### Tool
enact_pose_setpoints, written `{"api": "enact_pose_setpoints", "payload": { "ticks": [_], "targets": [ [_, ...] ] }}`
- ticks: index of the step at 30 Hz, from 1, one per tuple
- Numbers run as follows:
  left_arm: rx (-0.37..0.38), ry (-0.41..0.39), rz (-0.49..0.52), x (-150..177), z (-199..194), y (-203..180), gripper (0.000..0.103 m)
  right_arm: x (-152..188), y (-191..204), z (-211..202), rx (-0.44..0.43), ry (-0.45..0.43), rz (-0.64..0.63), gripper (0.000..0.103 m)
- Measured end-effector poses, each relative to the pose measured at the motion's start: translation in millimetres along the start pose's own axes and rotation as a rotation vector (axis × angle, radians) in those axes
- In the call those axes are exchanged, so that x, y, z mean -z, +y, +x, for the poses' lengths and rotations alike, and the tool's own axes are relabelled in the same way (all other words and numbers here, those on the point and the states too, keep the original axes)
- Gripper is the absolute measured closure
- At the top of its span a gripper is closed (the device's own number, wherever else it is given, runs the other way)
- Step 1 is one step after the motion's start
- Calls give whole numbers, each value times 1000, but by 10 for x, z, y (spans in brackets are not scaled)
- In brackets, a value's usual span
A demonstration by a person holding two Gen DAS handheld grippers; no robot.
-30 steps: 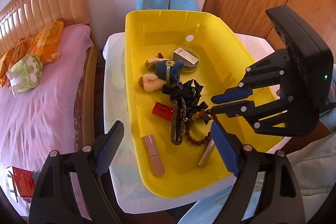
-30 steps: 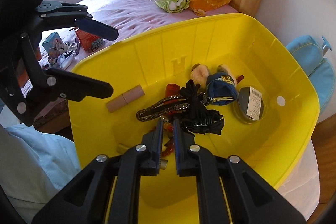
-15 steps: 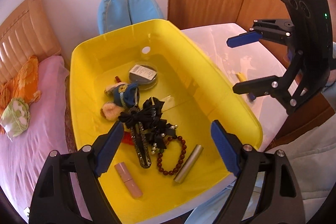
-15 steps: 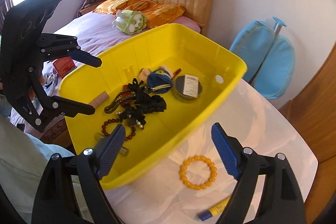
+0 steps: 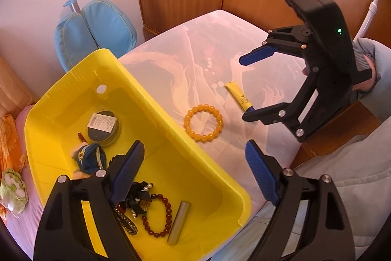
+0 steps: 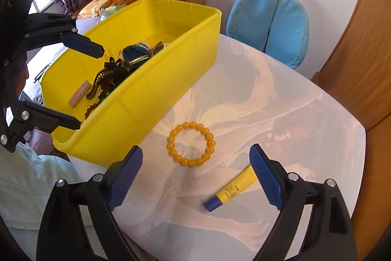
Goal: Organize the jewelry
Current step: 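Reach the right gripper to the amber bead bracelet and close on it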
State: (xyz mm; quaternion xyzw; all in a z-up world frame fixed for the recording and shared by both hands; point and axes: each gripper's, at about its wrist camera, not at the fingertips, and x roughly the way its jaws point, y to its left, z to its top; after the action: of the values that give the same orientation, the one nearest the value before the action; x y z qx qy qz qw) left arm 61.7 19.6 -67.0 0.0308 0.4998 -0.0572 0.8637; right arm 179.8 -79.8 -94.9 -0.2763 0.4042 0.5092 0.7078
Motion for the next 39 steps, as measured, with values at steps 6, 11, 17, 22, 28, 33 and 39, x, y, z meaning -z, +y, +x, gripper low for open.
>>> {"api": "enact_pose_setpoints", "payload": {
  "ticks": [6, 11, 17, 22, 28, 33, 39],
  "targets": [
    [28, 65, 28, -84, 168, -39, 20, 33, -76, 430, 9, 92, 8, 13],
    [30, 95, 17, -100, 242, 26, 20, -17, -174, 679, 4, 111, 16, 16],
    [43, 103, -6, -44, 247, 95, 20, -81, -202, 915, 31, 152, -13, 28],
    [36, 105, -20, -32, 254, 140, 20, -70, -185, 1050, 31, 190, -40, 48],
    [40, 108, -25, -14, 264, 160, 20, -23, -114, 1060, -5, 206, -60, 90],
    [40, 102, -26, -16, 251, 168, 20, -29, -87, 850, -15, 158, -58, 91],
    [39, 94, -24, -2, 225, 155, 20, -90, -124, 444, 4, 66, -36, 91]
  ]
}}
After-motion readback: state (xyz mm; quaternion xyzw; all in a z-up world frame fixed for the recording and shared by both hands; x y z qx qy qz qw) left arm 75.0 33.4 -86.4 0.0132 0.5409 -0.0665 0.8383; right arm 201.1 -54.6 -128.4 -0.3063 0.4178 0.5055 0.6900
